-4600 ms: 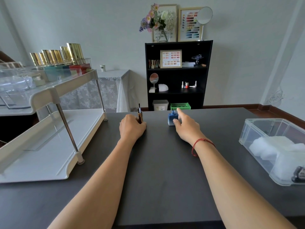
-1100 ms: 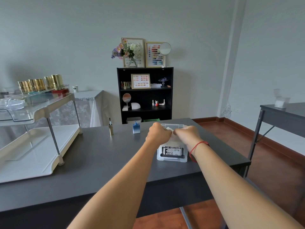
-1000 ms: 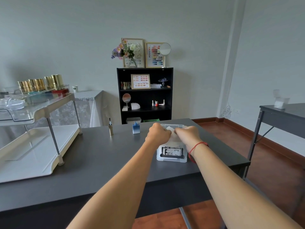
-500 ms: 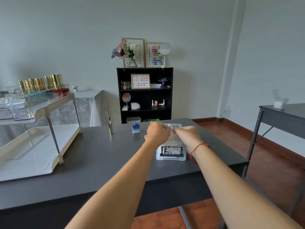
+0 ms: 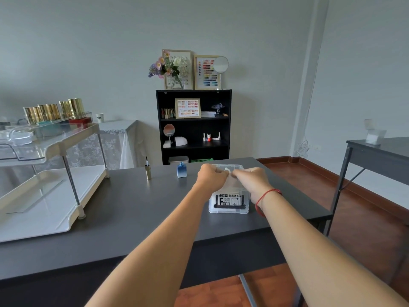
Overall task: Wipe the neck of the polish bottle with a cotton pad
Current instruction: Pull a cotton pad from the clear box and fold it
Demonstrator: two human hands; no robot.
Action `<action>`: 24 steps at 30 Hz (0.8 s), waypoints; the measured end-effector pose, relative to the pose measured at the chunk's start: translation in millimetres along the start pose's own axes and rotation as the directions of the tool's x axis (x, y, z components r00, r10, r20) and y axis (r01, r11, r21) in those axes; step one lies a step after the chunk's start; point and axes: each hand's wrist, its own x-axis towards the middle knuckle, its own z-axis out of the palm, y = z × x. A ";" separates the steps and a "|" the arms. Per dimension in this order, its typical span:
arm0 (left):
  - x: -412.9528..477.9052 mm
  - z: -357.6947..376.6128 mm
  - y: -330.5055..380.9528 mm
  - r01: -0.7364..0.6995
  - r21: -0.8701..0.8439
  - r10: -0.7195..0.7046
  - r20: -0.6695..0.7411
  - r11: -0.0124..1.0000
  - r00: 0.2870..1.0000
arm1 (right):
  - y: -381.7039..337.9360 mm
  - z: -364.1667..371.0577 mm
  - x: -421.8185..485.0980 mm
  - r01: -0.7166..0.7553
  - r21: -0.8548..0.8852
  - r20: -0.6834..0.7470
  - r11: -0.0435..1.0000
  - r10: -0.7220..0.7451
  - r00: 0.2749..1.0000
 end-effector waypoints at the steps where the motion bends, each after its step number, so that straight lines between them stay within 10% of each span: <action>1: 0.7 -0.2 -0.6 -0.004 0.009 0.004 0.001 1.000 1.000 | 0.3 1.3 0.8 0.002 -0.010 -0.010 1.000 -0.002 1.000; 24: 0.4 1.0 -0.5 0.051 0.174 -0.048 -0.022 0.983 0.999 | -12.0 -14.9 13.0 0.176 0.267 -0.393 0.948 -0.060 0.918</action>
